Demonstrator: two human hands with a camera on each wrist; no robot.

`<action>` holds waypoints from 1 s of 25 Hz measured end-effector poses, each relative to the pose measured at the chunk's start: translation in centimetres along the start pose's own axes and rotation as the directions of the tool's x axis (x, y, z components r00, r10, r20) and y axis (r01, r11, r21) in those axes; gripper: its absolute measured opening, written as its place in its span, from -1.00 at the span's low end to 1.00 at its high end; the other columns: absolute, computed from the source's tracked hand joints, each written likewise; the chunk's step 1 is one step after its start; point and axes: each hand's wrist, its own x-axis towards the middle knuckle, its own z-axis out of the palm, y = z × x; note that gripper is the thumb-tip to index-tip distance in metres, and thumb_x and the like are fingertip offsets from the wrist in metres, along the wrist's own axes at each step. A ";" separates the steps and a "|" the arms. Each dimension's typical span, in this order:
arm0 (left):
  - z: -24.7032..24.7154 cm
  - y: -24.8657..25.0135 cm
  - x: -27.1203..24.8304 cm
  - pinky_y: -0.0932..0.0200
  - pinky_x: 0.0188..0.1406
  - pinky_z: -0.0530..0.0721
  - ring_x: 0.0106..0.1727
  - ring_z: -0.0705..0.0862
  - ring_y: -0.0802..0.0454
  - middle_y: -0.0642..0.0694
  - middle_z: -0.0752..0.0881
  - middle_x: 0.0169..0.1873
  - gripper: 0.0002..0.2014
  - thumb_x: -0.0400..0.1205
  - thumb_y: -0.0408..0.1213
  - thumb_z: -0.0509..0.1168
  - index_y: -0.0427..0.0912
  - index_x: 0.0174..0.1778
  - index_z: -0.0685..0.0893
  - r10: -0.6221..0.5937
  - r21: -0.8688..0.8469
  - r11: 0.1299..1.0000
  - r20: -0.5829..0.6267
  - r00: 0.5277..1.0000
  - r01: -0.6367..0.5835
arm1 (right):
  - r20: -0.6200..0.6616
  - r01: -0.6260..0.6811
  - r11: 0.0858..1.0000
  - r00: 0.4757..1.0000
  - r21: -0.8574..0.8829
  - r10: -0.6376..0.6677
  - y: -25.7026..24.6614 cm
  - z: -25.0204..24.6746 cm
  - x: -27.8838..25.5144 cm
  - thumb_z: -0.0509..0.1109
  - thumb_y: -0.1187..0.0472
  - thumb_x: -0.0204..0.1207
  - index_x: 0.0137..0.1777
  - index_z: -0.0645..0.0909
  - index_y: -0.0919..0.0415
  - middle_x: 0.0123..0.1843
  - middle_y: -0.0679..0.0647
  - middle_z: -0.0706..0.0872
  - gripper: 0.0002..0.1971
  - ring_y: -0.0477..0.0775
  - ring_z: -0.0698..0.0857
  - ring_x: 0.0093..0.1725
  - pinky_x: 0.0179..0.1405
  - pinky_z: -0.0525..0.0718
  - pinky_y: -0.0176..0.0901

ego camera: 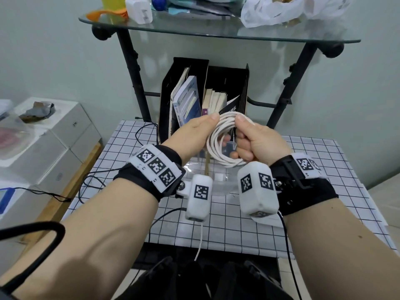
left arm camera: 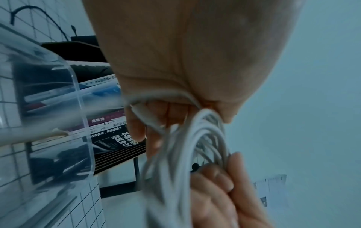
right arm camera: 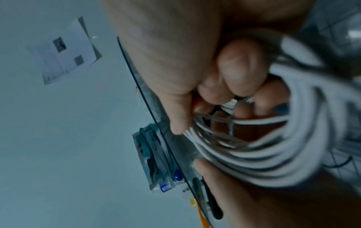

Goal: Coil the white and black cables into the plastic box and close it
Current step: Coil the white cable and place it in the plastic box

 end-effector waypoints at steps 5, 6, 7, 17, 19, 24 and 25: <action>0.6 -0.9 -0.1 -0.14 -0.09 0.69 -0.23 0.66 -0.12 -0.32 0.72 -0.19 -0.57 0.71 0.08 0.05 -0.22 -0.05 0.62 0.064 0.005 0.998 -0.015 0.998 -0.064 | -0.002 0.141 0.975 0.990 0.170 -0.142 0.1 0.2 0.6 0.27 0.00 0.63 -0.35 0.38 0.18 -0.63 0.04 0.31 -0.63 0.00 0.37 -0.65 -0.47 0.65 -0.16; 0.3 -1.0 0.1 -0.12 -0.18 0.66 -0.27 0.63 -0.08 -0.24 0.68 -0.25 -0.58 0.70 0.10 0.04 -0.17 -0.11 0.60 0.093 0.039 0.995 -0.031 0.995 -0.092 | 0.017 0.132 0.974 0.990 0.183 -0.138 0.3 0.1 0.7 0.28 0.02 0.62 -0.36 0.42 0.21 -0.63 0.06 0.38 -0.63 0.03 0.44 -0.63 -0.45 0.68 -0.11; 0.0 -1.1 0.3 -0.10 -0.22 0.64 -0.30 0.61 -0.06 -0.17 0.65 -0.28 -0.57 0.68 0.14 0.03 -0.14 -0.15 0.58 0.119 0.096 0.989 -0.036 0.992 -0.115 | 0.040 0.111 0.976 0.992 0.189 -0.120 0.3 0.0 0.5 0.29 0.06 0.62 -0.37 0.48 0.23 -0.60 0.10 0.46 -0.64 0.06 0.52 -0.60 -0.43 0.70 -0.07; -1.2 -0.2 0.9 0.15 -0.17 0.65 -0.16 0.70 0.08 -0.06 0.71 -0.12 -0.68 0.63 0.02 0.27 -0.13 0.13 0.59 0.167 0.415 0.897 0.001 0.986 -0.152 | 0.033 0.018 1.000 0.999 -0.003 -0.018 0.5 -0.2 0.3 0.29 0.10 0.65 -0.42 0.51 0.24 -0.68 0.06 0.41 -0.60 0.03 0.55 -0.65 -0.45 0.66 -0.13; -0.8 -0.7 1.1 0.03 0.00 0.74 -0.03 0.74 0.00 -0.09 0.71 0.04 -0.44 0.49 0.03 0.42 -0.19 0.32 0.49 0.003 0.051 0.999 -0.126 0.992 0.004 | 0.001 0.084 0.986 0.996 0.147 -0.085 0.6 0.0 0.7 0.25 0.11 0.67 -0.38 0.45 0.24 -0.69 0.02 0.37 -0.62 -0.01 0.50 -0.67 -0.45 0.69 -0.13; 0.5 -0.6 0.8 0.11 -0.28 0.65 -0.35 0.66 0.06 -0.09 0.73 -0.27 -0.70 0.70 -0.11 0.20 -0.33 0.07 0.58 -0.026 -0.063 0.998 -0.046 0.999 0.023 | -0.032 0.220 0.959 0.975 0.178 -0.218 1.5 0.5 1.2 0.28 0.19 0.65 -0.09 0.56 0.27 -0.66 -0.01 0.38 -0.85 -0.02 0.48 -0.62 -0.16 0.69 0.01; 0.5 -0.5 0.6 0.07 -0.33 0.66 -0.38 0.65 0.04 -0.07 0.73 -0.29 -0.71 0.72 -0.11 0.15 -0.31 0.07 0.56 0.006 -0.001 1.000 -0.060 0.998 -0.006 | -0.010 0.213 0.962 0.977 0.171 -0.215 1.6 0.5 1.2 0.30 0.22 0.63 -0.09 0.57 0.27 -0.65 0.02 0.39 -0.87 0.01 0.52 -0.59 -0.12 0.69 0.09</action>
